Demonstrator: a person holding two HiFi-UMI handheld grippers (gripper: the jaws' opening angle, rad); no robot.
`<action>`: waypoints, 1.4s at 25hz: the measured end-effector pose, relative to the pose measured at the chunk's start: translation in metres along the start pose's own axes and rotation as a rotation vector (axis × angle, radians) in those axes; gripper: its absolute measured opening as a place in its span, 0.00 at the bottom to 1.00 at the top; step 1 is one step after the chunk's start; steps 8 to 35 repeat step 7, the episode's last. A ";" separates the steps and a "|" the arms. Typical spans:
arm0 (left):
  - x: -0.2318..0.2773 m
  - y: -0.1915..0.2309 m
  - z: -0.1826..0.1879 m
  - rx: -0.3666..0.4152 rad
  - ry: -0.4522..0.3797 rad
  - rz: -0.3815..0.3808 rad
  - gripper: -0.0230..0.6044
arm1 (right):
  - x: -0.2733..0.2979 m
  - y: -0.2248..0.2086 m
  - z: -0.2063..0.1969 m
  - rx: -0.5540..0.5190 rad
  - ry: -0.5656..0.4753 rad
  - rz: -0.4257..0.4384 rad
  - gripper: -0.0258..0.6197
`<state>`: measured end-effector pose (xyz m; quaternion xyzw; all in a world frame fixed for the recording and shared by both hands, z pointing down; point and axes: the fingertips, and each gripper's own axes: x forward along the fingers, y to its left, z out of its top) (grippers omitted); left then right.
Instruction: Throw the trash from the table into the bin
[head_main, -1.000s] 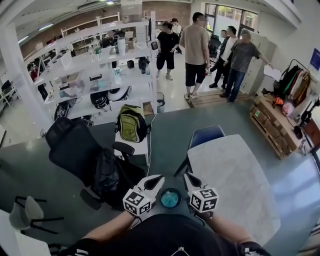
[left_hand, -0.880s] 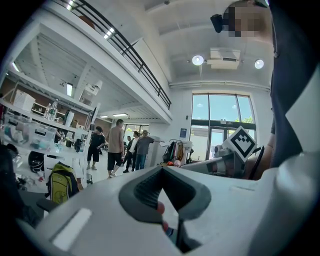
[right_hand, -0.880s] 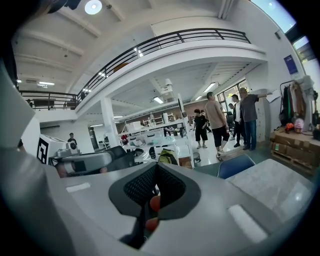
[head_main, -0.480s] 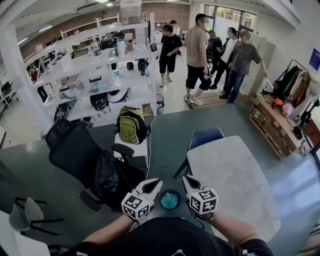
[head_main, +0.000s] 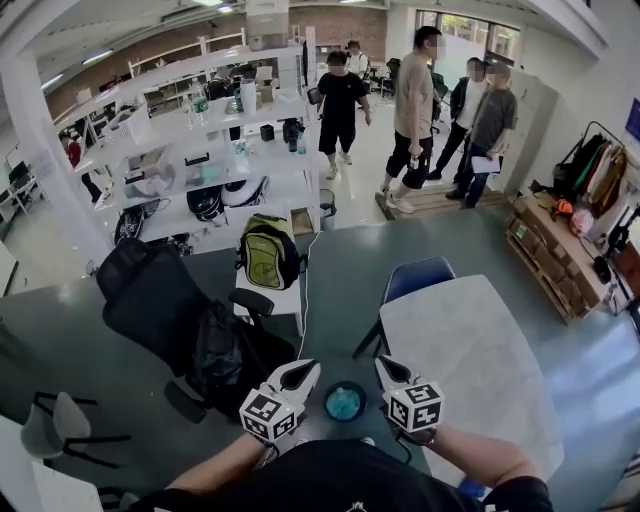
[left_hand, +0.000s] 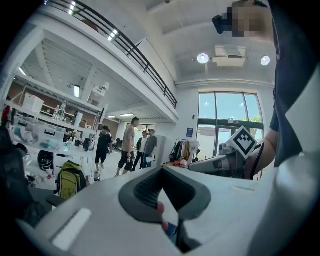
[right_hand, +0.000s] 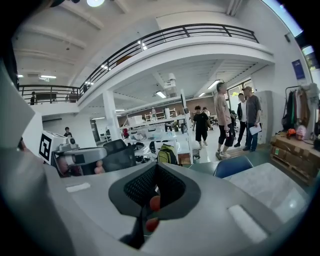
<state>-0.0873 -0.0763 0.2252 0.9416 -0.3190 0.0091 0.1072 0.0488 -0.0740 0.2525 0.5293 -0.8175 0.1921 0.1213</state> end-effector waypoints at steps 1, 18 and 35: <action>-0.001 0.002 0.001 -0.001 -0.004 0.007 0.04 | 0.000 -0.001 0.000 -0.005 0.002 0.001 0.09; -0.004 0.016 0.006 0.001 -0.007 0.038 0.04 | 0.002 -0.010 0.004 -0.030 0.025 -0.004 0.09; -0.004 0.016 0.006 0.001 -0.007 0.038 0.04 | 0.002 -0.010 0.004 -0.030 0.025 -0.004 0.09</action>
